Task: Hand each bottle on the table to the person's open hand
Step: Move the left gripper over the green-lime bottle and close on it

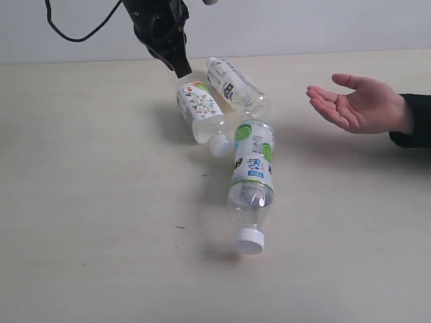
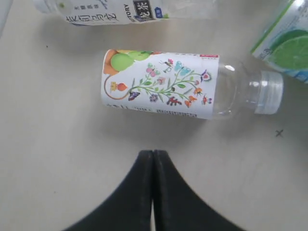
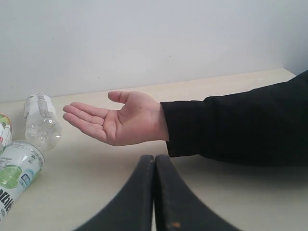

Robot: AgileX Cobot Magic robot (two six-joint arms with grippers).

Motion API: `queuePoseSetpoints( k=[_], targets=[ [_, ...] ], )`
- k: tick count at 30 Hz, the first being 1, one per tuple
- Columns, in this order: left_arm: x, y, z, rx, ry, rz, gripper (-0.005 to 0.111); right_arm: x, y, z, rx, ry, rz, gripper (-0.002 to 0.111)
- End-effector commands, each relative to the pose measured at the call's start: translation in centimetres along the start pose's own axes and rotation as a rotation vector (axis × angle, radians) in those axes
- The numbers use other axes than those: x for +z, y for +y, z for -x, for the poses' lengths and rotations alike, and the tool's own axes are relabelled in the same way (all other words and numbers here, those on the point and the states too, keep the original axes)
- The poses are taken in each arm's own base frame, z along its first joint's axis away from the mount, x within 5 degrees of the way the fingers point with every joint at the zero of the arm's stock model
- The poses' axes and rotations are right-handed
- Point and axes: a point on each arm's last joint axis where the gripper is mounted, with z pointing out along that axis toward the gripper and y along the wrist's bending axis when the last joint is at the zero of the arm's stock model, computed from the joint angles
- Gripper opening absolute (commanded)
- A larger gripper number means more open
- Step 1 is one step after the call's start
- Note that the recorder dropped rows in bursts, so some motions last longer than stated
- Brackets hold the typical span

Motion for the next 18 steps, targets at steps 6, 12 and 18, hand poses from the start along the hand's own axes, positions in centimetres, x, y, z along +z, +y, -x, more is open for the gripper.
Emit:
queuePoseSetpoints(
  k=[6,12,18],
  targets=[
    [-2.1,-5.2,3.4,-0.47,0.017,0.034,0.0,0.0,0.0,0.0,-0.004,-0.009,0.004,0.0],
    [-3.4,-8.4,5.0,-0.614,-0.023,-0.037,0.0,0.0,0.0,0.0,-0.004,-0.009,0.004,0.0],
    [-3.3,-11.5,6.3,-0.684,-0.017,-0.086,0.001,0.0,0.0,0.0,-0.004,-0.009,0.004,0.0]
  ],
)
